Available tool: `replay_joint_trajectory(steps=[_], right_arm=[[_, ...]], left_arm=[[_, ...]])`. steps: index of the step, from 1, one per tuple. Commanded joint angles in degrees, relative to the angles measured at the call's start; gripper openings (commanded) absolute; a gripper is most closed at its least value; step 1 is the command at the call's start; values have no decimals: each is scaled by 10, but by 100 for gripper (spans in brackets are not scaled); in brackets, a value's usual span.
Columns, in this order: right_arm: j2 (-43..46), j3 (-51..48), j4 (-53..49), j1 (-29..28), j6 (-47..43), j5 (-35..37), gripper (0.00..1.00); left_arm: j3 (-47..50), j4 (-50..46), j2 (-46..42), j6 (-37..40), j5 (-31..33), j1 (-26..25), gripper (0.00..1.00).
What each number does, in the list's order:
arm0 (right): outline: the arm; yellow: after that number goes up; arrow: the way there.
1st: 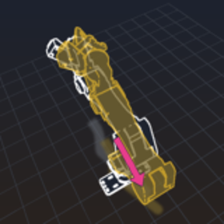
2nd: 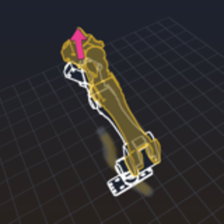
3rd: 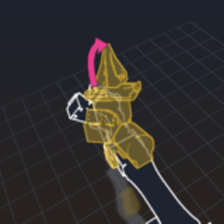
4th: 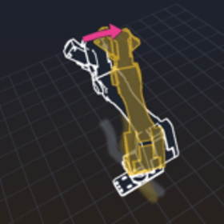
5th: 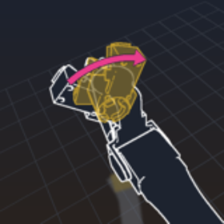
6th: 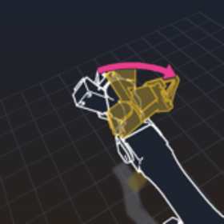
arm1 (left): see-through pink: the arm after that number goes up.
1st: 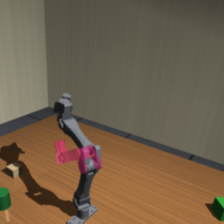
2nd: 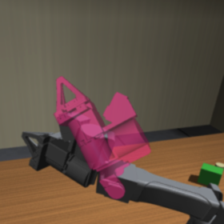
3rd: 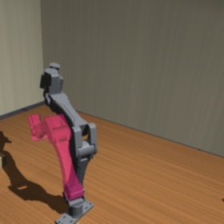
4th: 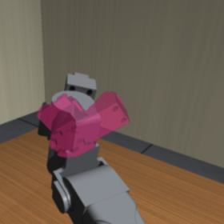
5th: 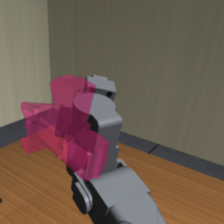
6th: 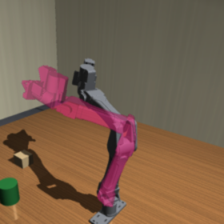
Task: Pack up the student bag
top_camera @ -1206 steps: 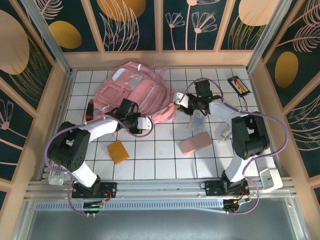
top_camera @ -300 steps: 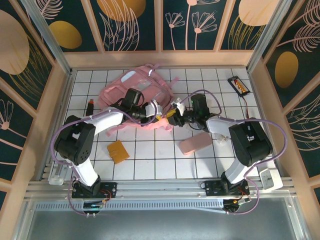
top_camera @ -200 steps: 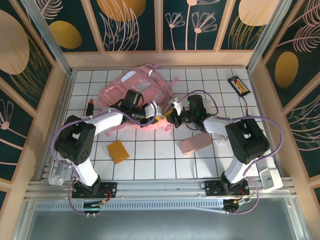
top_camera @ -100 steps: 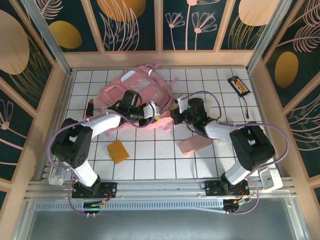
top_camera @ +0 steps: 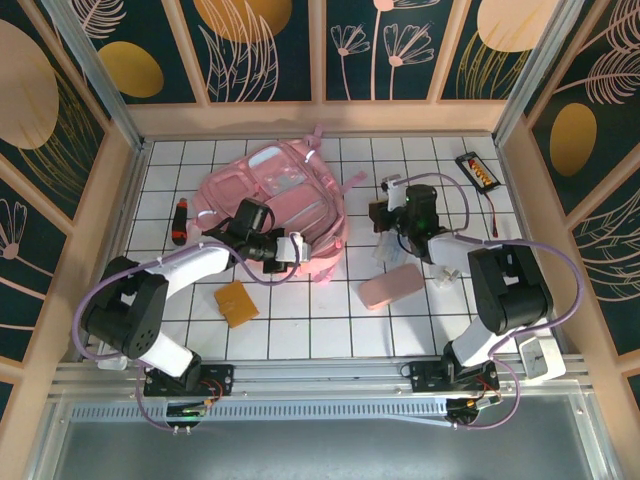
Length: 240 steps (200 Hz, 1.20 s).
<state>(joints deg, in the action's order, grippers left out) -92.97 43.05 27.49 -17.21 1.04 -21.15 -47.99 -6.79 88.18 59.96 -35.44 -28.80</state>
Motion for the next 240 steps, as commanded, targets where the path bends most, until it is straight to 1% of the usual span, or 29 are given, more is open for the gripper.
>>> replay_joint_trajectory(steps=[1,9,19,28,34,44,45,46,47,48,49,50,57,61,67,71,80,91,100,103,112,119,128,143,157,168,183,214,240], right_arm=[[-6,62,-71,1,-2,-82,17],[-6,78,-128,1,4,-100,25],[-2,94,-181,-1,11,-119,31],[9,97,-215,-8,26,-103,35],[20,97,-239,-17,34,-79,41],[45,92,-279,-37,38,12,56],[49,91,-282,-41,38,24,57],[52,90,-284,-44,37,37,59],[55,88,-287,-47,35,50,60],[61,87,-289,-50,34,56,61],[71,83,-291,-53,34,56,62],[71,83,-294,-56,33,79,62],[105,67,-295,-78,31,196,65],[125,56,-289,-89,32,254,68],[155,40,-276,-96,38,318,96],[174,31,-267,-96,42,338,99],[208,19,-254,-89,57,365,99],[237,13,-255,-77,95,357,99],[250,16,-267,-55,95,285,99],[252,16,-267,-46,88,238,99],[242,26,-278,-25,70,133,99],[223,46,-307,-19,61,84,99],[192,77,-351,-18,43,27,92],[139,119,-408,-18,32,-36,78],[105,137,-430,-18,35,-95,66],[85,141,-434,-21,44,-134,61],[64,143,-438,-34,50,-164,58],[22,162,-456,-74,55,-170,48],[2,167,-457,-102,70,-149,45]], left_arm=[[-5,-13,-23,62,-8,-2,0],[-8,-20,-20,70,-4,-2,0],[-10,-25,-12,72,7,-2,0],[-11,-28,-3,70,14,-2,0],[-11,-25,2,59,15,-2,6],[-14,-22,8,40,10,-2,13],[-14,-22,8,38,9,-2,19],[-15,-22,8,36,8,-2,19],[-15,-22,8,34,6,-2,22],[-16,-22,8,33,4,-2,29],[-17,-23,8,31,2,-2,29],[-17,-23,9,29,0,-3,34],[-22,-24,6,14,-15,-3,49],[-26,-25,5,3,-25,-3,54],[-34,-29,3,-13,-42,-4,58],[-41,-34,2,-23,-54,-4,60],[-58,-46,1,-47,-76,-7,64],[-74,-23,5,-123,-78,-19,64],[-74,2,13,-184,-64,-31,64],[-90,8,16,-202,-56,-37,64],[-107,11,34,-235,-31,-49,64],[-120,9,50,-260,-8,-53,64],[-137,0,75,-289,13,-54,63],[-157,-33,97,-284,35,-54,61],[-149,-28,115,-292,39,-54,62],[-138,-17,111,-299,36,-53,62],[-134,-16,114,-304,26,-53,62],[-135,-22,126,-320,31,-54,62],[-131,-21,130,-325,34,-55,58]])
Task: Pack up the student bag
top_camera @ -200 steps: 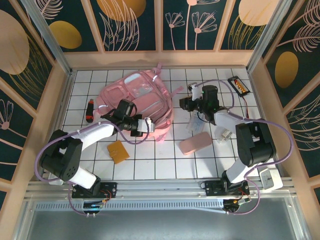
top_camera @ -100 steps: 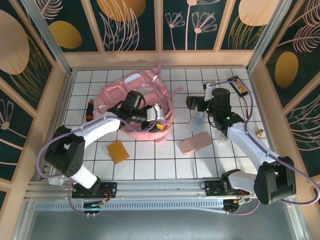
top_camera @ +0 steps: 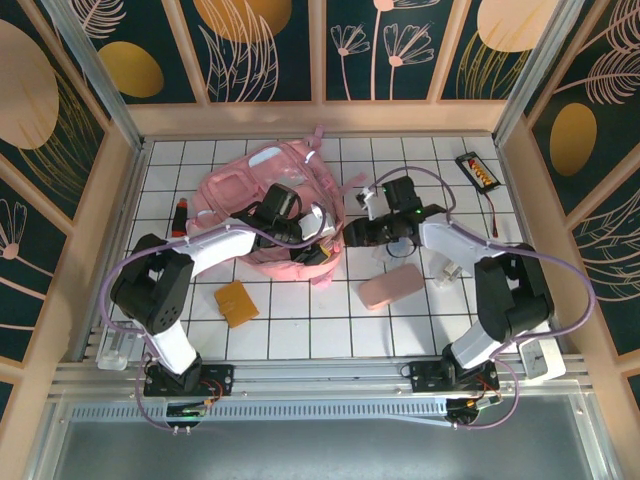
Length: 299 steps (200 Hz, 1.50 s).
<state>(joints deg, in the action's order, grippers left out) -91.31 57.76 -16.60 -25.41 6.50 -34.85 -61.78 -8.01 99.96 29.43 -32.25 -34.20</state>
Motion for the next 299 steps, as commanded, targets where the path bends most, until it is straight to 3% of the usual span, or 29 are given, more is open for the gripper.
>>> replay_joint_trajectory(steps=[1,25,49,101,120,145,203,231,256,299], right_arm=[[-15,20,-16,-21,16,-11,45],[-30,20,-1,-35,31,5,44],[-46,33,-7,-47,39,32,38],[-54,30,-17,-77,33,154,43],[-51,18,-1,-83,38,156,42],[-55,5,25,-85,46,135,38],[-61,-2,26,-89,42,165,36],[-61,-8,28,-97,43,175,28],[-65,-2,16,-109,40,203,30],[-61,21,-1,-112,41,232,6]], left_arm=[[7,-9,13,-19,3,0,58],[13,-9,20,-8,-2,-1,58],[18,3,25,-5,-4,-1,51],[18,12,36,4,-11,0,20],[19,13,35,16,-22,-1,0],[19,19,32,27,-40,-1,0],[17,8,23,46,-41,-1,0],[20,4,15,51,-32,0,0],[21,8,9,46,-25,0,0],[24,11,0,49,-28,0,0]])
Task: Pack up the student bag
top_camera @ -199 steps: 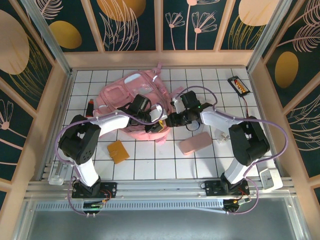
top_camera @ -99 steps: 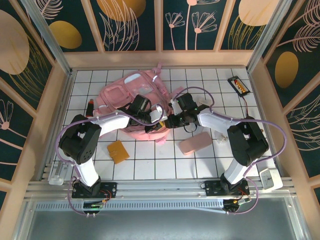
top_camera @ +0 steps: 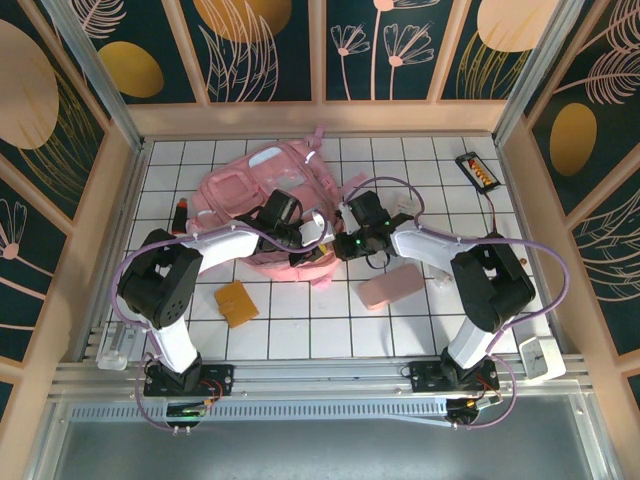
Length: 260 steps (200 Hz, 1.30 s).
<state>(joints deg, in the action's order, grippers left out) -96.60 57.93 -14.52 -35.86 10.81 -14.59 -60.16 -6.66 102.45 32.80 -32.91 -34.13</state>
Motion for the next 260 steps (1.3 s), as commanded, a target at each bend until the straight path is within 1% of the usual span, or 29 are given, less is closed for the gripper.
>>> replay_joint_trajectory(steps=[1,14,21,40,58,61,63,68,76,93,108,119,137,148,160,192,212,236,249,260], right_arm=[[-7,20,-22,-7,-3,30,5],[-3,30,-29,-4,-5,31,3],[-1,35,-34,-1,-8,31,0],[2,41,-40,15,-19,9,0],[1,40,-46,41,-40,-50,0],[1,41,-49,42,-45,-60,0],[1,40,-49,42,-48,-69,0],[-1,41,-53,61,-59,-90,0],[-3,42,-61,75,-75,-113,0],[-8,40,-73,97,-114,-138,0],[-9,37,-80,112,-132,-132,0],[-4,32,-72,121,-144,-141,0],[2,23,-49,134,-125,-122,0],[7,14,-34,138,-108,-89,0],[15,6,-21,143,-98,-67,0],[52,-22,18,149,-70,-10,0],[70,-34,39,151,-56,10,0],[79,-41,51,152,-49,29,0],[75,-43,54,153,-47,38,0],[67,-43,61,157,-44,49,0]], left_arm=[[8,-3,-25,16,-21,-1,0],[14,-4,-28,21,-18,-1,0],[18,-5,-29,26,-16,-1,0],[30,-13,-35,44,-14,-1,0],[41,-14,-39,61,-7,-1,0],[55,-14,-39,64,-4,-1,0],[58,-13,-52,66,-2,-1,0],[63,-13,-59,68,2,-1,0],[68,-16,-66,77,4,-1,0],[78,-20,-81,103,25,-1,0],[80,-29,-92,123,52,-1,0],[77,-42,-96,145,69,-1,0],[74,-64,-105,188,104,-1,0],[78,-65,-116,211,130,0,0],[86,-59,-134,227,142,7,0],[94,-52,-169,263,146,31,0],[95,-47,-180,274,151,43,0],[102,-42,-197,309,159,46,0],[109,-42,-206,327,150,45,0],[119,-43,-217,346,129,46,0]])
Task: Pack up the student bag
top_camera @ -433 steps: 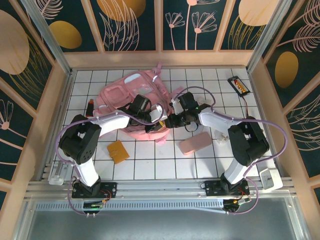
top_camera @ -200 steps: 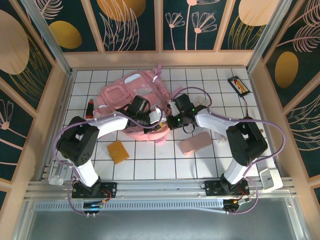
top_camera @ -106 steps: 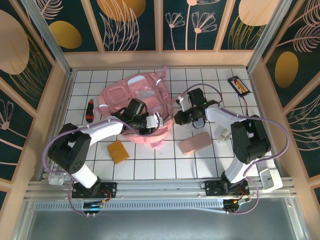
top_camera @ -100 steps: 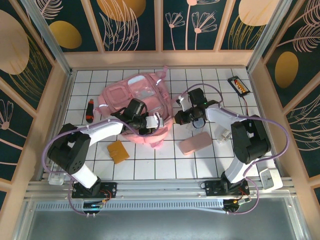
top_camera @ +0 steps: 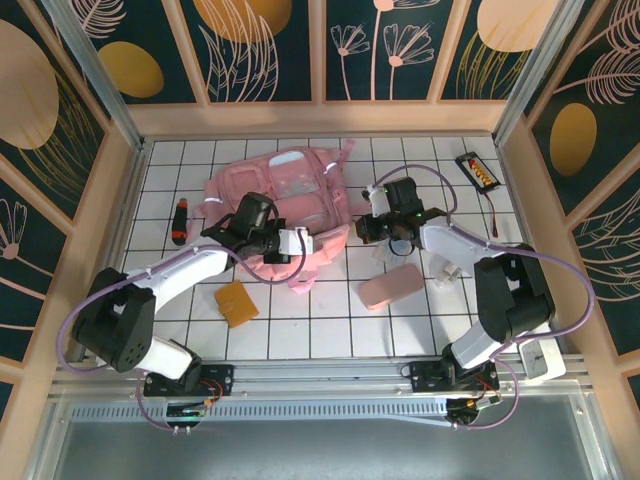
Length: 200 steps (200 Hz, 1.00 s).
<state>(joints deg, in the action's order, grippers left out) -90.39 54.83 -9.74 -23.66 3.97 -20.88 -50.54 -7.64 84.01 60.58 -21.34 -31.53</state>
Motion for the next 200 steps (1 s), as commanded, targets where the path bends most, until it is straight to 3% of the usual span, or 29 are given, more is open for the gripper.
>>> replay_joint_trajectory(steps=[1,23,64,125,155,200], right_arm=[[4,-12,15,36,24,112,0],[-41,11,39,52,29,107,0],[-168,121,61,57,50,84,0],[-280,233,51,79,89,119,0],[-286,231,67,92,115,115,0],[-229,177,87,116,126,136,0]], left_arm=[[24,-33,-33,69,11,20,0],[62,-21,-60,73,-44,14,0],[110,-18,-66,79,-75,-30,0],[135,11,-67,84,-72,-49,0],[121,-1,-63,93,-63,-49,0],[90,38,-36,40,-42,-48,0]])
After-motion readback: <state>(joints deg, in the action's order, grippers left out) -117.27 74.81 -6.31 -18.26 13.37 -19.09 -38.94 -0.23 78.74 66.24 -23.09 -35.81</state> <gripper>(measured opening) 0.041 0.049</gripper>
